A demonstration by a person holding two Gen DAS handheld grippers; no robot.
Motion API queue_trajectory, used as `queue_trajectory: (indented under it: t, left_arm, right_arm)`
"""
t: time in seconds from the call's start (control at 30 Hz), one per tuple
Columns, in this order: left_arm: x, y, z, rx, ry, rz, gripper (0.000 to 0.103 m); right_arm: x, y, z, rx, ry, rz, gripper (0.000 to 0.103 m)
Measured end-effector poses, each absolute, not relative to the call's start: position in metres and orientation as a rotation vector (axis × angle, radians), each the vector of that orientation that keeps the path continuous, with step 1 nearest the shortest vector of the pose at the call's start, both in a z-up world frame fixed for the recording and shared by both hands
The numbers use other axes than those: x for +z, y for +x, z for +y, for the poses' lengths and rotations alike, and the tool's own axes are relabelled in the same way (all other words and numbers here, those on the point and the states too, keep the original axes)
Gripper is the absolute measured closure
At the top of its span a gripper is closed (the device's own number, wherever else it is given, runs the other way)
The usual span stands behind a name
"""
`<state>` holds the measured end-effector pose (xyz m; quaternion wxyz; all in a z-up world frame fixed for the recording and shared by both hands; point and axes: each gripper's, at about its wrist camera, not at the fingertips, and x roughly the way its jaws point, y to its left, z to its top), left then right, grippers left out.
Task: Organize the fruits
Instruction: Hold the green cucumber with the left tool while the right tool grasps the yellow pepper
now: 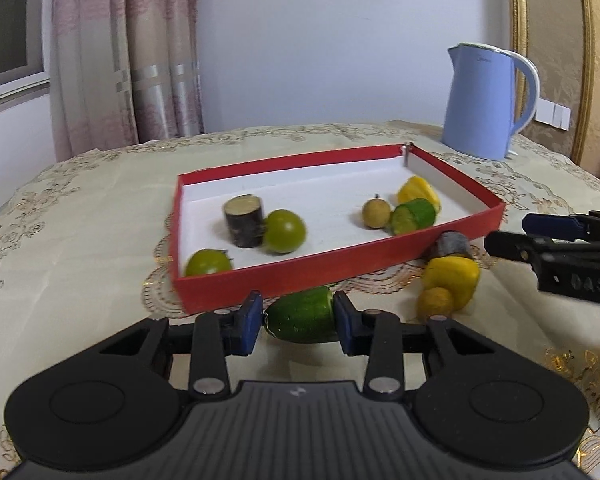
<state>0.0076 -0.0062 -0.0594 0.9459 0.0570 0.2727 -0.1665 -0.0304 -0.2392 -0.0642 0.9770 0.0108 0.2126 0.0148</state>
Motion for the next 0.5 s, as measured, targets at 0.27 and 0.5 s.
queue_trajectory:
  t: [0.27,0.5]
  left_arm:
    - [-0.062,0.009,0.007,-0.319,0.089,0.567,0.066]
    - [-0.064,0.009,0.01,-0.317,0.081,0.568,0.066]
  right_arm:
    - [-0.06,-0.039,-0.206,0.122,-0.101,0.42,0.056]
    - [-0.059,-0.047,-0.203,0.15,-0.114,0.417,0.056]
